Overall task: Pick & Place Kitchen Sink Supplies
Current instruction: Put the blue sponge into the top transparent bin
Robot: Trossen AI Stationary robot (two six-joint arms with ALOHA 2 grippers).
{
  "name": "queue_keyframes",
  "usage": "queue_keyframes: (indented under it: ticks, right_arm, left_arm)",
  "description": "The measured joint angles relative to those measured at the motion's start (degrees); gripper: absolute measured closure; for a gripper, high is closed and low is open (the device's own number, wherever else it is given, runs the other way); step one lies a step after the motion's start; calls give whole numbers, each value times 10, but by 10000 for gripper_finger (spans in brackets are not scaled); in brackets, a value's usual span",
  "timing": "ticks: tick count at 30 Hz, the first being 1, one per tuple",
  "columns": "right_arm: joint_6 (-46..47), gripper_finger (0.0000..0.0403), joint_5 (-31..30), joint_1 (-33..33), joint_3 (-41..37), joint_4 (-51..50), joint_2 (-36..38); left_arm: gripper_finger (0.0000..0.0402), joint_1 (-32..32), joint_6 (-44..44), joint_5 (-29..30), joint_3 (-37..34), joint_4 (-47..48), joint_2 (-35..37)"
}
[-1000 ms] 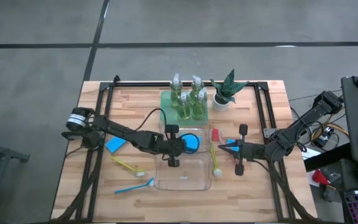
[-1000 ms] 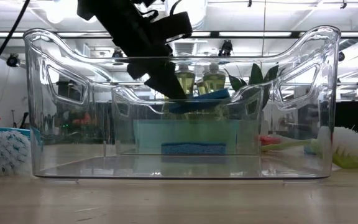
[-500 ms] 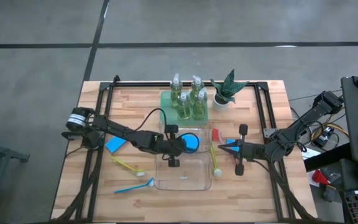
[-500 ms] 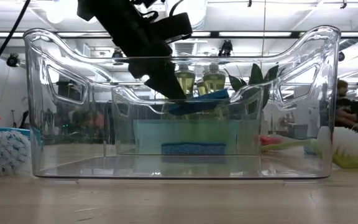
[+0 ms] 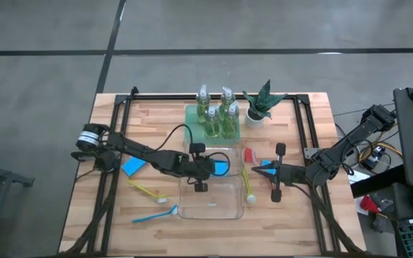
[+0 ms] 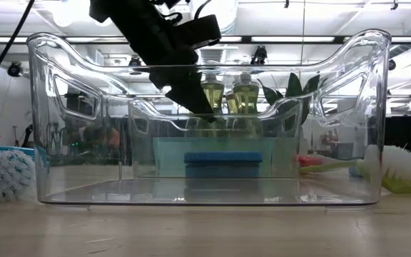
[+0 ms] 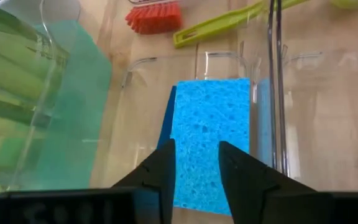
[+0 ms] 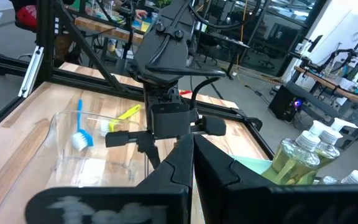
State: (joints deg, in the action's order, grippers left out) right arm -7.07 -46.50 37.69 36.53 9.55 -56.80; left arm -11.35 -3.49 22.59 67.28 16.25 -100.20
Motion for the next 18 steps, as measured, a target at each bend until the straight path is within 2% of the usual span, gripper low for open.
queue_keyframes:
  ticks: [4, 7, 12, 18]
  right_arm:
    - [0, 394, 0, 0, 0, 0, 0]
    - [1, 394, 0, 0, 0, -3, 0]
    - [5, 394, 0, 0, 0, -11, 0]
    - [9, 394, 0, 0, 0, -13, 0]
  left_arm:
    - [275, -2, -13, 0, 24, 57, 19]
    - [274, -2, -47, 0, 44, 138, 43]
    - [283, -5, -145, 17, 61, 286, 94]
    - [291, -13, -279, 36, 27, 422, 159]
